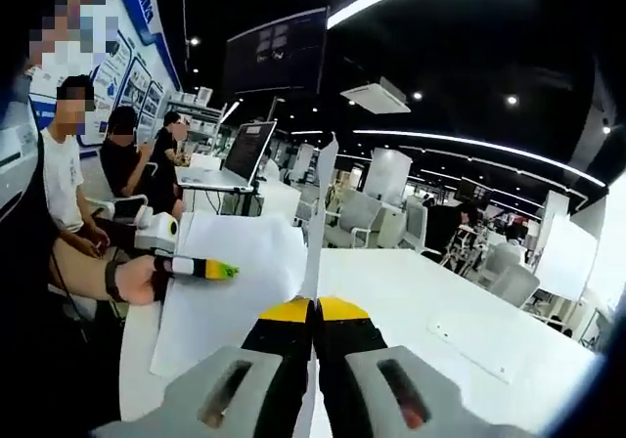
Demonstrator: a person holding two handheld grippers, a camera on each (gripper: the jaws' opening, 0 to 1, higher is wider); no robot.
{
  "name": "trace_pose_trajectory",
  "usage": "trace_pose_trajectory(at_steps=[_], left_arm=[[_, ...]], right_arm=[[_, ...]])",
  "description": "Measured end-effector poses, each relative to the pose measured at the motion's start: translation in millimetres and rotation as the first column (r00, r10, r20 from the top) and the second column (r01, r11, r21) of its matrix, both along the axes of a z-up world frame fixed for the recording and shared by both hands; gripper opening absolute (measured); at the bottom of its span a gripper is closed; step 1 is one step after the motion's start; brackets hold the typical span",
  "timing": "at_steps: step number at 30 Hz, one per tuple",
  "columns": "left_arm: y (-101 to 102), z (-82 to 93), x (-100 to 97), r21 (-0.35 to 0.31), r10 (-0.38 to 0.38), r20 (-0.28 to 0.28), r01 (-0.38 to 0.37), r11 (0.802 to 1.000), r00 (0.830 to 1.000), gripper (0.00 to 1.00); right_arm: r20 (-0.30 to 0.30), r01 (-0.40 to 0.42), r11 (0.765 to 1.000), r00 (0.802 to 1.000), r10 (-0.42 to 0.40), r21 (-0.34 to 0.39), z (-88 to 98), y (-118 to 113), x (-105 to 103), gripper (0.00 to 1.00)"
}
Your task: Organize the stack of printing papers by aligning and flattening the scattered papers on the table
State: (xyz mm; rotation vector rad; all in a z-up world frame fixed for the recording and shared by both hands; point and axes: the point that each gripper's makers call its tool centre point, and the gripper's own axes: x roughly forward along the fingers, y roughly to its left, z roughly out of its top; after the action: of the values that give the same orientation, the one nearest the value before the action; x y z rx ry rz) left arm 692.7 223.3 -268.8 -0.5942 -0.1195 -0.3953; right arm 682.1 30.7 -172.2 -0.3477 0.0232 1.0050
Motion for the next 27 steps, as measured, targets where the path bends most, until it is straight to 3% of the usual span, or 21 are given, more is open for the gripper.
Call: trace_pose_trajectory(at_steps=[12, 18, 27], left_arm=[[0, 0.0, 0.2, -0.002, -0.003, 0.002, 0.003, 1.000, 1.000, 0.14], [-1, 0.1, 0.0, -0.004, -0.004, 0.003, 0.004, 1.000, 1.000, 0.14], [-2, 0.1, -0.1, -0.004, -0.009, 0.001, 0.009, 1.000, 1.000, 0.15]], right_arm=[[0.046, -0.003, 1.000, 0.999, 0.004, -0.008, 4.6, 5, 3, 0.00], [0.029, -0.017, 1.000, 0.999, 0.016, 0.003, 3.3, 9, 3, 0.00], [0.056, -0.018, 1.000, 0.998, 0.018, 0.006, 6.8, 11, 5, 0.00]])
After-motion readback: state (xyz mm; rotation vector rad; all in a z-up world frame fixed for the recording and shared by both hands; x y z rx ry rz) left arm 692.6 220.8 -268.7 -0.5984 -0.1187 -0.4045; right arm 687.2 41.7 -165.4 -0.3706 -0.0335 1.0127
